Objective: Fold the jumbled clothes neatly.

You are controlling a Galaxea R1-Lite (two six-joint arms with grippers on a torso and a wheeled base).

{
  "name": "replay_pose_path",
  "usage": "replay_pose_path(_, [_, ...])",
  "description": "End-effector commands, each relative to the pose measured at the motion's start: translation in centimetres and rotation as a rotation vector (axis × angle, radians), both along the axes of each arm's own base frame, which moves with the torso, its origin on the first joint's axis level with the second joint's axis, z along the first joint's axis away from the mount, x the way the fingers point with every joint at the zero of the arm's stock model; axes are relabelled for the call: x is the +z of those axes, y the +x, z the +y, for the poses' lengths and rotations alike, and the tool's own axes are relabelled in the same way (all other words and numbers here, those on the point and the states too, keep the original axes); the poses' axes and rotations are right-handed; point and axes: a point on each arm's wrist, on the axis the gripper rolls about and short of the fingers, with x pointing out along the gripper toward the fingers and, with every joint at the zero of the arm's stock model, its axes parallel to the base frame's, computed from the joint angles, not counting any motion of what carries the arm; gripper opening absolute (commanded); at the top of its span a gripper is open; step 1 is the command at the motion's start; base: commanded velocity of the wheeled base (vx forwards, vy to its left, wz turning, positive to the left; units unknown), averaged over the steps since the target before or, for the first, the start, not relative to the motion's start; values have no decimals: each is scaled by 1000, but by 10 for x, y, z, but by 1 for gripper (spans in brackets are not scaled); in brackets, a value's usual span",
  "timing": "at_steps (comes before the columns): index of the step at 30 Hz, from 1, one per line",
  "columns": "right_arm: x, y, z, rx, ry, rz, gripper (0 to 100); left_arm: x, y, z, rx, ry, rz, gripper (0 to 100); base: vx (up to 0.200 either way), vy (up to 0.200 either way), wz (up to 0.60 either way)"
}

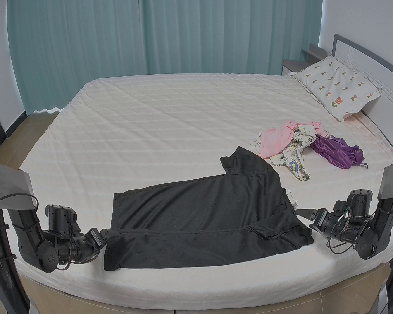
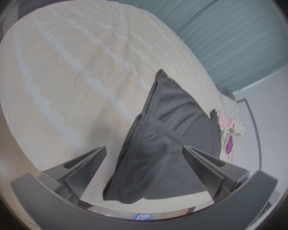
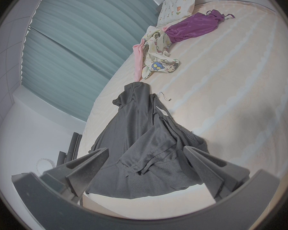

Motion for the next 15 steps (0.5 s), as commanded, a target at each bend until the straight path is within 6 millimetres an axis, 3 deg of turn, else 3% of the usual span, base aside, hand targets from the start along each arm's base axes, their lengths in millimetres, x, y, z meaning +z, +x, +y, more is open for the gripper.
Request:
replay_pose_path(1, [-1,1,14,43,7,0,100,14,18,-1,44,-49,-81,100,0,0,0])
replay_pose_path(6, [1,2,40,20,95,40,100,12,19,0,62,-67,-70,100,0,0,0])
replay_pose_path(11, [-26,18,53,-89,65,97,100,11,21,0,107,-117,-55,100,0,0,0])
replay_pose_path(15, [-38,21,56,-120,39,113,100,11,25,-1,121,-135,-56,100,0,0,0])
